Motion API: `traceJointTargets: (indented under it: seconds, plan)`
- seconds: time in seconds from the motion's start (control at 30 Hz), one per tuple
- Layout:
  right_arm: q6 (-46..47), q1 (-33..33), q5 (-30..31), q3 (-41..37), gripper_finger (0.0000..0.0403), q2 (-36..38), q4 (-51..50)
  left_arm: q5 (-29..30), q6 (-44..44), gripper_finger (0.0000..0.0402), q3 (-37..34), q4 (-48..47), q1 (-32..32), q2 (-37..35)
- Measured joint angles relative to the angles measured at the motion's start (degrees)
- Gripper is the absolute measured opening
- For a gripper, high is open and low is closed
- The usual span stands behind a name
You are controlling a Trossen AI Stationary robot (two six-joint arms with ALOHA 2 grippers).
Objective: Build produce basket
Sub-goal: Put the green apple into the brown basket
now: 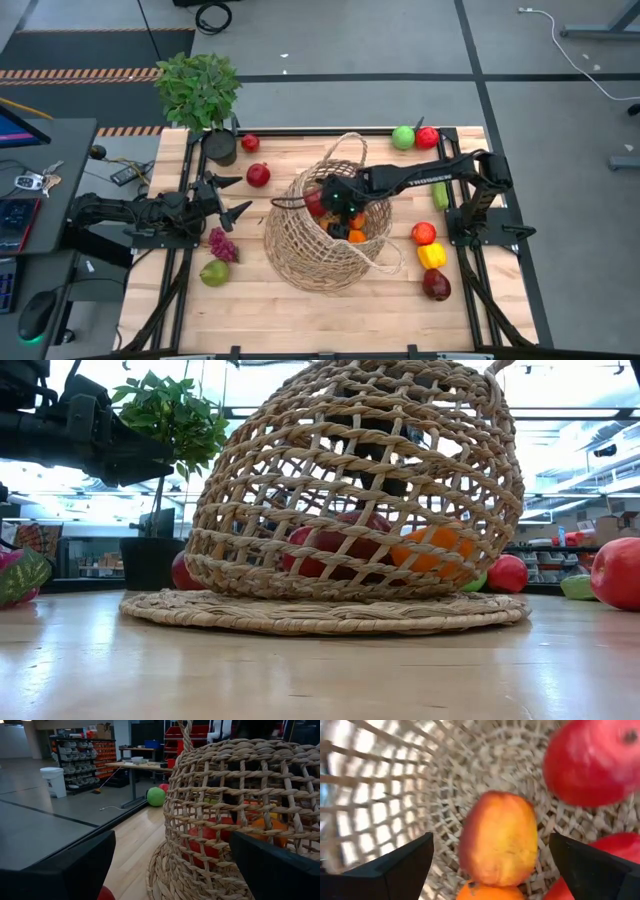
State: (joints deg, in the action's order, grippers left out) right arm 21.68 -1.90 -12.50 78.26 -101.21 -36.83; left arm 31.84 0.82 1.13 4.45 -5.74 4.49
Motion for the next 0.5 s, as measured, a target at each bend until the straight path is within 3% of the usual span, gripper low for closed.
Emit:
traceJointTargets:
  seconds: [0.33,0.5]
  plan:
    - [-5.5,0.0,0.7,12.2,0.0396,0.2,-13.3,0.0,0.0,0.0398,0.0,0.0,0.0,0.0]
    - [-8.3,0.9,1.0,14.7,0.0394,2.7,-15.3,0.0,0.0,0.0398,0.0,0.0,0.0,0.0]
